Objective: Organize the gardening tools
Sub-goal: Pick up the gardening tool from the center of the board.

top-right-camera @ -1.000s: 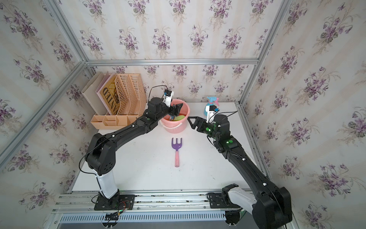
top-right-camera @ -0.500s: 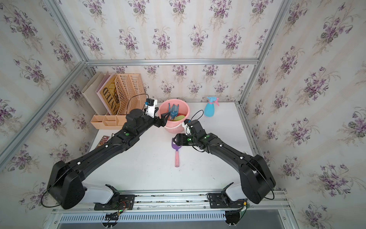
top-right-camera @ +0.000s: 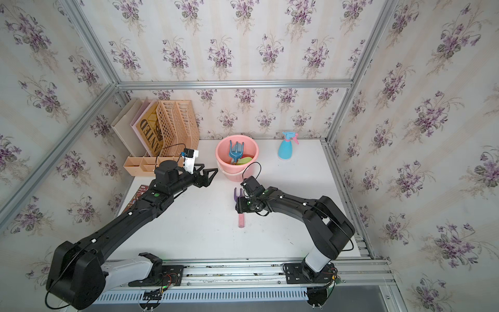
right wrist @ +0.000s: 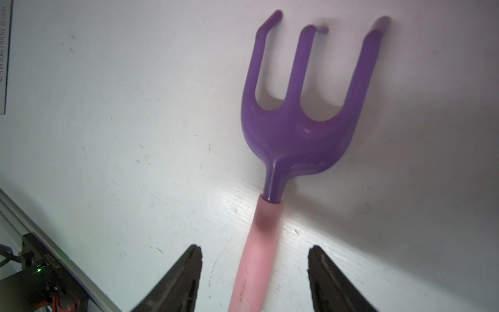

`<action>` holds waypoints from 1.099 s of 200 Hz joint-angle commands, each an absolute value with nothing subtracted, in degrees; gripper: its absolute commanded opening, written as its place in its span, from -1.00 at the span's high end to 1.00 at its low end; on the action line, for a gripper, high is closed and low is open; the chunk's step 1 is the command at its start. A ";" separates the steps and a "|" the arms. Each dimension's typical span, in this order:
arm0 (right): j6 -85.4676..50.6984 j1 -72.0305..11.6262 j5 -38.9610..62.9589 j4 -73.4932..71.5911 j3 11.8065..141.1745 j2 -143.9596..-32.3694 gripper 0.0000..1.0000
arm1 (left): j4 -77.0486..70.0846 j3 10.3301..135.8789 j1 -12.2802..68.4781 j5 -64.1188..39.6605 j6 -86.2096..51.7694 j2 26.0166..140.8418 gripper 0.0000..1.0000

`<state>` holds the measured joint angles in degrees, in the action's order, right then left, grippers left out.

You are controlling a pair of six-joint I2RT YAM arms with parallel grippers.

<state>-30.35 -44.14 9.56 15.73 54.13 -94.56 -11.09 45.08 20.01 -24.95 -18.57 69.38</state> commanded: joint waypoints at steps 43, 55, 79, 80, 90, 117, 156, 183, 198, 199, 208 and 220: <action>-31.86 -46.25 3.19 17.29 57.98 -100.53 -0.04 | -15.14 41.57 16.46 -36.58 -21.10 68.03 -0.81; -31.69 -46.23 2.19 17.78 58.40 -101.22 0.03 | -15.07 41.59 16.05 -36.91 -21.14 68.02 -0.81; -31.55 -46.41 0.68 19.01 59.06 -102.60 0.13 | -14.98 41.61 15.38 -37.34 -21.22 67.94 -0.81; -31.60 -46.41 0.65 19.04 59.10 -102.63 0.13 | -14.96 41.59 15.38 -37.39 -21.20 67.94 -0.81; -31.56 -46.56 -0.02 19.30 59.23 -103.12 0.16 | -14.84 41.60 15.25 -37.44 -21.22 67.86 -0.81; -31.34 -46.99 -0.93 19.70 59.63 -104.44 0.24 | -14.42 41.49 14.80 -37.45 -21.24 67.60 -0.81; -31.22 -47.28 -1.73 19.68 59.41 -105.05 0.81 | -13.41 41.44 14.61 -36.95 -20.87 67.32 -0.81; -31.44 -47.31 -2.76 20.16 58.30 -102.75 1.00 | -13.50 41.57 14.55 -36.87 -20.74 67.54 -0.81; -31.29 -47.36 -2.88 20.26 57.19 -100.11 1.00 | -13.44 41.60 14.46 -36.77 -20.67 67.72 -0.81; -31.29 -47.32 -2.93 20.28 57.07 -99.89 1.00 | -13.45 41.59 14.48 -36.75 -20.66 67.74 -0.81; -30.91 -47.39 -2.91 20.50 56.38 -97.89 1.00 | -13.41 41.56 14.43 -36.58 -20.57 67.85 -0.81; -30.33 -47.46 -2.92 21.37 55.82 -95.06 1.00 | -13.43 41.54 14.33 -36.38 -20.57 67.96 -0.81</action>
<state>-31.46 -47.27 -1.83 19.16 56.58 -99.22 -12.99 41.56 14.59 -36.38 -21.34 67.72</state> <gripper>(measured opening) 0.185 0.905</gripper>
